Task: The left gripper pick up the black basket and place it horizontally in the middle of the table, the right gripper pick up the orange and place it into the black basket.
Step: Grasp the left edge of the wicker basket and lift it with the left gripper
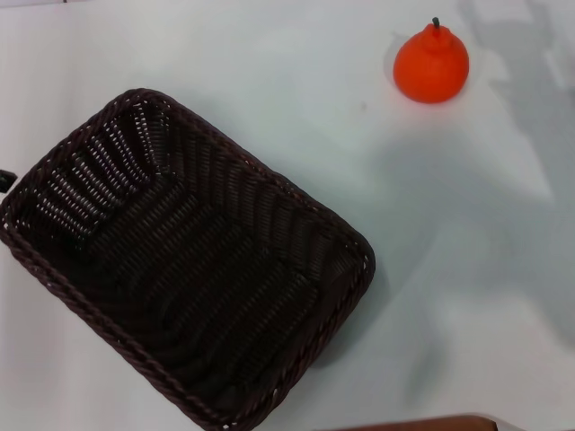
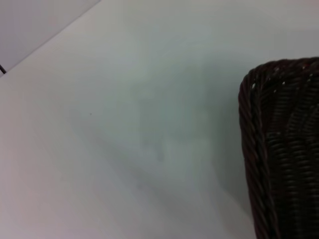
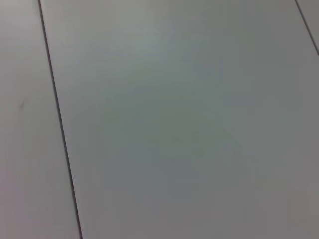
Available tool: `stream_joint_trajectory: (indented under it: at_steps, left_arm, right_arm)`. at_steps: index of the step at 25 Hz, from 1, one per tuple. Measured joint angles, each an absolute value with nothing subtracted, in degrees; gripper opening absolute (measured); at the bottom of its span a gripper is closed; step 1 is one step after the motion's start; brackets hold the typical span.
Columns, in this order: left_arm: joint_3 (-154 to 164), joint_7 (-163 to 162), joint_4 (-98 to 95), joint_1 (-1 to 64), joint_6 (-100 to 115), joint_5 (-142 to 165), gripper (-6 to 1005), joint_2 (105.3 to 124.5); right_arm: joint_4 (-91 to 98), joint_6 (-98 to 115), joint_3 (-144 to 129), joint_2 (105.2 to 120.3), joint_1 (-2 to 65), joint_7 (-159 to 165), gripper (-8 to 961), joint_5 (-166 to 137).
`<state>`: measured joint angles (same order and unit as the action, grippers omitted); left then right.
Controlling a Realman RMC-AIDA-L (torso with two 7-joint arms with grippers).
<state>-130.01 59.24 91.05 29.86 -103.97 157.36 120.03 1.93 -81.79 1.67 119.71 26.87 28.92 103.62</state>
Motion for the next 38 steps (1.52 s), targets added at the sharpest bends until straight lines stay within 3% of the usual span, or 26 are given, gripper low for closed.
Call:
stream_joint_trajectory:
  at_steps: [7,23,38]
  left_arm:
    - [-131.01,56.63,90.97,32.67,-107.55,156.83,688,119.20]
    - [-128.86,53.39,90.20,35.76,-107.32,157.43,688,123.63]
    - [-119.68,49.51,85.52,35.94,-98.15,159.60,687,123.70]
  right_arm:
    - [1.93,-81.73,1.67,119.65,26.83,28.90,937,103.62]
    - [2.02,-81.74,2.01,119.52,26.99,28.63,936,103.62]
    - [2.66,-81.50,2.14,119.53,27.03,28.48,935,103.62]
